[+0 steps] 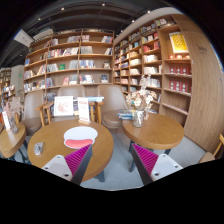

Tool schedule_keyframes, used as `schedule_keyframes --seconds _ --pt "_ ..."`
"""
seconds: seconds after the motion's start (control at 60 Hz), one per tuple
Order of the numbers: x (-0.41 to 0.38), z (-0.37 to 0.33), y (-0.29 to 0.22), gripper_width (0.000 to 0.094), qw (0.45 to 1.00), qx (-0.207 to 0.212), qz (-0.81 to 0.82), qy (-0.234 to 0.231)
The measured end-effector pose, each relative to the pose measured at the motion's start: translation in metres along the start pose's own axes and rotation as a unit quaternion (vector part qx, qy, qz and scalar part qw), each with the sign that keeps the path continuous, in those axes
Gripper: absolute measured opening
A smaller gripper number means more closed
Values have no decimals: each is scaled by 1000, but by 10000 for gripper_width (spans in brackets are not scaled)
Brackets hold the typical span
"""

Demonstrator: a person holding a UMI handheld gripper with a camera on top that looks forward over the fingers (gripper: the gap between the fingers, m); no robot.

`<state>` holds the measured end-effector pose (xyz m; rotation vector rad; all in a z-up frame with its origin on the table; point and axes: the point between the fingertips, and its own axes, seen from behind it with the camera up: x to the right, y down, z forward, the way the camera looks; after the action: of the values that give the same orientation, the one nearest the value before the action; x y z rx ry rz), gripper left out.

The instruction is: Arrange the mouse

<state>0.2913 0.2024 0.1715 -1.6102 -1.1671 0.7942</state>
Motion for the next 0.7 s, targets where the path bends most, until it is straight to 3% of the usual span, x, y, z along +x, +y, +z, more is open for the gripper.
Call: schedule_keyframes --seconds 0.417,0.7 --pt "-48 27 17 848 999 -7 -38 -37" --pt "-161 10 35 851 995 -26 -45 -91"
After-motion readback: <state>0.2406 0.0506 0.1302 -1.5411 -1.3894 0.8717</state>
